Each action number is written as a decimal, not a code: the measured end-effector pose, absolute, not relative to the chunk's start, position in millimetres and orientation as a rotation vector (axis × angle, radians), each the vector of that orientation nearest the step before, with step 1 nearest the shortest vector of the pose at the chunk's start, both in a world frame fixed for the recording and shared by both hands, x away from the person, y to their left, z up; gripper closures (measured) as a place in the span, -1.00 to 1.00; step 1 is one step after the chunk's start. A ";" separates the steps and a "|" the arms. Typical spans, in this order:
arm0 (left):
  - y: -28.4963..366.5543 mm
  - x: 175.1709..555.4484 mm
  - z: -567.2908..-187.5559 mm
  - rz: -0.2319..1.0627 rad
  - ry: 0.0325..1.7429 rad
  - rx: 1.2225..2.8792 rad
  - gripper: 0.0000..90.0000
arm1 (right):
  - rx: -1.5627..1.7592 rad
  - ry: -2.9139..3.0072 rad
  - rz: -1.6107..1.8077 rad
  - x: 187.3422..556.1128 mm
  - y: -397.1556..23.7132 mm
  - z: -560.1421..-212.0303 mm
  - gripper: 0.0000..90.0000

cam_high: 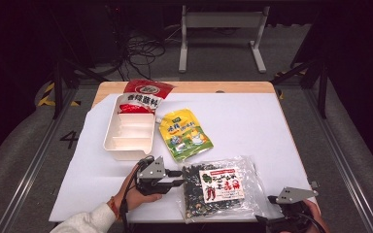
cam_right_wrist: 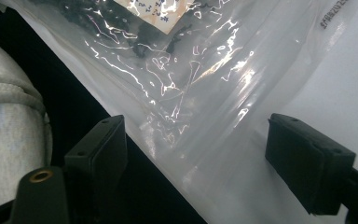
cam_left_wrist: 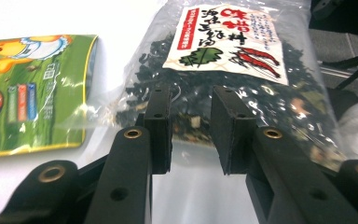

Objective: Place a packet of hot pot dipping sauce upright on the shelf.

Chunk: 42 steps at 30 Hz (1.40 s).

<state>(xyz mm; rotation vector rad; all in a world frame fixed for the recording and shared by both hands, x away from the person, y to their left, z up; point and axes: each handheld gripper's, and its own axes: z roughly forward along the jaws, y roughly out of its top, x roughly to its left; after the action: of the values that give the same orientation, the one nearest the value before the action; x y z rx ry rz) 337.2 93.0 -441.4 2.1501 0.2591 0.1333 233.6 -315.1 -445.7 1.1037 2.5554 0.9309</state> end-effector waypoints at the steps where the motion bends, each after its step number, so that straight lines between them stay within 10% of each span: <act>1: 87.6 338.5 -445.5 0.142 0.235 2.193 0.54 | 1.101 2.538 0.912 234.1 -313.9 -445.6 -0.44; 17: 93.4 342.1 -453.1 0.143 0.241 2.270 0.55 | 0.981 2.411 0.809 250.2 -302.3 -446.5 -0.20; 31: 101.8 346.6 -454.0 0.246 0.418 2.271 -0.32 | 1.252 2.180 0.841 307.2 -304.5 -451.5 -0.20; 42: 97.8 347.5 -465.6 0.078 0.417 2.316 -0.32 | 1.426 2.271 1.298 324.6 -314.5 -455.9 -0.37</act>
<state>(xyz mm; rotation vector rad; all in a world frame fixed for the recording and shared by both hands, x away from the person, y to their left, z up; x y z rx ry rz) 347.5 97.8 -465.6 2.3163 0.4173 0.0778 324.6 -314.5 -455.9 1.4261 2.2711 1.2981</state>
